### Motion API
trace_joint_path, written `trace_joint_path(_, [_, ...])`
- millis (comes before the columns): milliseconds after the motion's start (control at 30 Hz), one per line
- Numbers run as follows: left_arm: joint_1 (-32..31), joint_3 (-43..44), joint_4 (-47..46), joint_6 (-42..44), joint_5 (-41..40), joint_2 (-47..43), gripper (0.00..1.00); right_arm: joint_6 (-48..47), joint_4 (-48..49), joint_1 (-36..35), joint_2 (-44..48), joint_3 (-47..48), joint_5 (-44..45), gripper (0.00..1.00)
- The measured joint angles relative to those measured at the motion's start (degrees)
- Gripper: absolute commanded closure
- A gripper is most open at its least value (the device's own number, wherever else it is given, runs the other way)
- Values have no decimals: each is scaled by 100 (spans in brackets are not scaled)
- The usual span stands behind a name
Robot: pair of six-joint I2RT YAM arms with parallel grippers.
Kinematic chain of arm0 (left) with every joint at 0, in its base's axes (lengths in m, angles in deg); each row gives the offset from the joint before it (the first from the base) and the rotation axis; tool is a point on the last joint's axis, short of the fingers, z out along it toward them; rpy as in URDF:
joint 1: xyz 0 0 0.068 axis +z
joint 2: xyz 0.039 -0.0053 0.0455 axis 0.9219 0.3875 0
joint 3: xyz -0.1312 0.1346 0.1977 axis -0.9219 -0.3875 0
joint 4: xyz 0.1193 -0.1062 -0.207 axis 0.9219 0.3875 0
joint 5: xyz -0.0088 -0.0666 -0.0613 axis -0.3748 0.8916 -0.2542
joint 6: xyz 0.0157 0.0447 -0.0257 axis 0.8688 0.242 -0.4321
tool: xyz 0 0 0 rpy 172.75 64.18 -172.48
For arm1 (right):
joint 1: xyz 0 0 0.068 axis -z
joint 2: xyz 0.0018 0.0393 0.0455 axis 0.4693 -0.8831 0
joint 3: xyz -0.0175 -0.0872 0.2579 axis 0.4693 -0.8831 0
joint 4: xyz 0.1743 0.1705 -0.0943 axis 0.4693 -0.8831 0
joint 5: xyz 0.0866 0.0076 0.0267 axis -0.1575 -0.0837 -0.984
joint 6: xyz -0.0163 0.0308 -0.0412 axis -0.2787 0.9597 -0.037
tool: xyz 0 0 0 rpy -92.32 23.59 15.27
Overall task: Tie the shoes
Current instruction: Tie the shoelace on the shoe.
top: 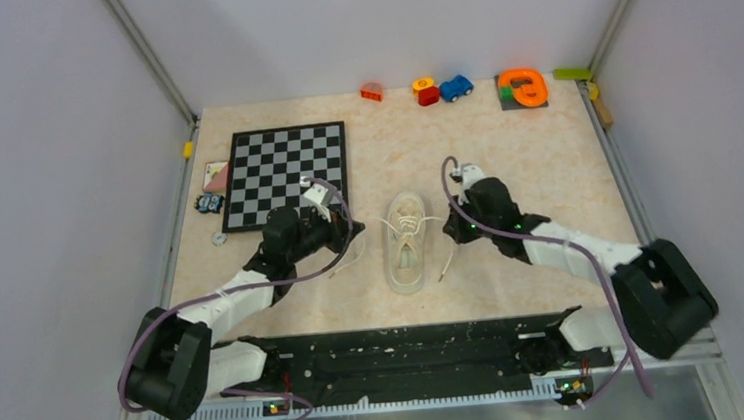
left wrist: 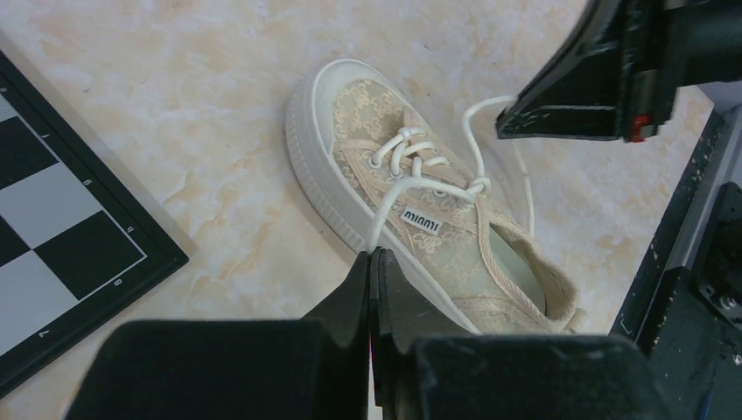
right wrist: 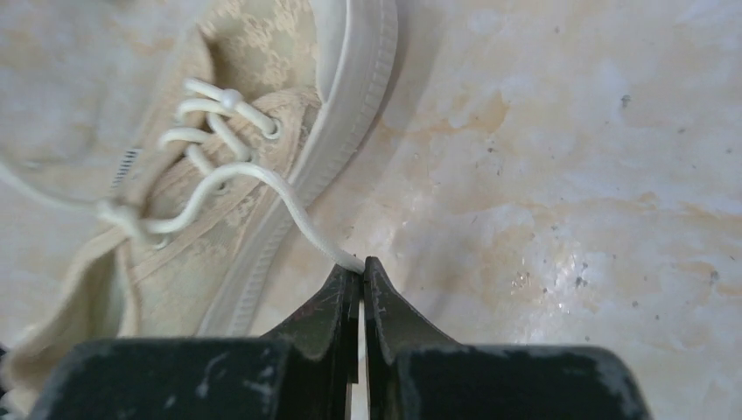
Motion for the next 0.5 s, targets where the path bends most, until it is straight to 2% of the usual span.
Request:
trace_joint_path(233, [227,-573,-772,-774,-306,-240,100,1438,1572,796,2319,-1827,-201,100])
trace_joint_path(333, [229,-1082,-1320,-1239,-581,-400,100,2085,1996,850,2778,-2439,-136,100])
trace_joint_path(500, [260,-1506,-1858,-1814,-922,-647,100,2754,2422,852,3281,-2837,-81,100])
